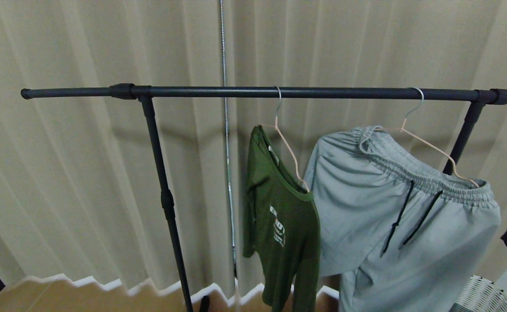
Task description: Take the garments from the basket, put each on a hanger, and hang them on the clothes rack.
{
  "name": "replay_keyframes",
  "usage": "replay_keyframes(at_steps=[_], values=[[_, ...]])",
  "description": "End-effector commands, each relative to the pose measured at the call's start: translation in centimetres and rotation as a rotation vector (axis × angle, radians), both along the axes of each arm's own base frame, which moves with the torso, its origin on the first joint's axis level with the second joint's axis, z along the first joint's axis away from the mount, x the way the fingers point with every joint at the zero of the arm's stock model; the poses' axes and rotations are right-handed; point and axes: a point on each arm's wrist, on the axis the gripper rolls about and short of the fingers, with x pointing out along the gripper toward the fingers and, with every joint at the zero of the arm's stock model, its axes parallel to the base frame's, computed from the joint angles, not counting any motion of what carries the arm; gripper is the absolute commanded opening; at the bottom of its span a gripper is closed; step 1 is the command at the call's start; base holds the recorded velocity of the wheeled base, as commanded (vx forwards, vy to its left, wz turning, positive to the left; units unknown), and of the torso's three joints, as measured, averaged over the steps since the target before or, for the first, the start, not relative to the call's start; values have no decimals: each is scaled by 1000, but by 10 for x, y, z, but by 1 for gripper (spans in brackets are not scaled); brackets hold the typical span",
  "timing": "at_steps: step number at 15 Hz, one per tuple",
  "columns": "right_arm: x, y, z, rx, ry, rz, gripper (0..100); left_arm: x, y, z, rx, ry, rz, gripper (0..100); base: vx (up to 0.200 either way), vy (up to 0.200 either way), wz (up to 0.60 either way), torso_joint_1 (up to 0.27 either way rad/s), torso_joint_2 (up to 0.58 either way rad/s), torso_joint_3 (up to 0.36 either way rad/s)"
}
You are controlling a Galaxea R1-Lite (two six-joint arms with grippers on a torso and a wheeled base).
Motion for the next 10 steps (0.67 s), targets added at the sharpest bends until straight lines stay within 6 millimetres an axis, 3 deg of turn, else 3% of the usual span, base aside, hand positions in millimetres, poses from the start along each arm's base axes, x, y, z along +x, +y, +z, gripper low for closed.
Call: replay_keyframes(at_steps=[1,3,6,10], values=[[-30,-1,10,-27,-114,31,100,-29,-2,-8,7,-142,21,100,0,0,0,0,0,0],[-35,-1,3,-86,-99,27,100,-36,-2,-25,5,-133,37,100,0,0,0,0,0,0],[-41,-1,-6,-140,-64,23,100,-27,-1,-46,1,-100,61,100,0,0,0,0,0,0],[-39,-1,-24,-220,-28,18,100,-28,0,-54,4,-241,-3,100,0,0,0,0,0,0]])
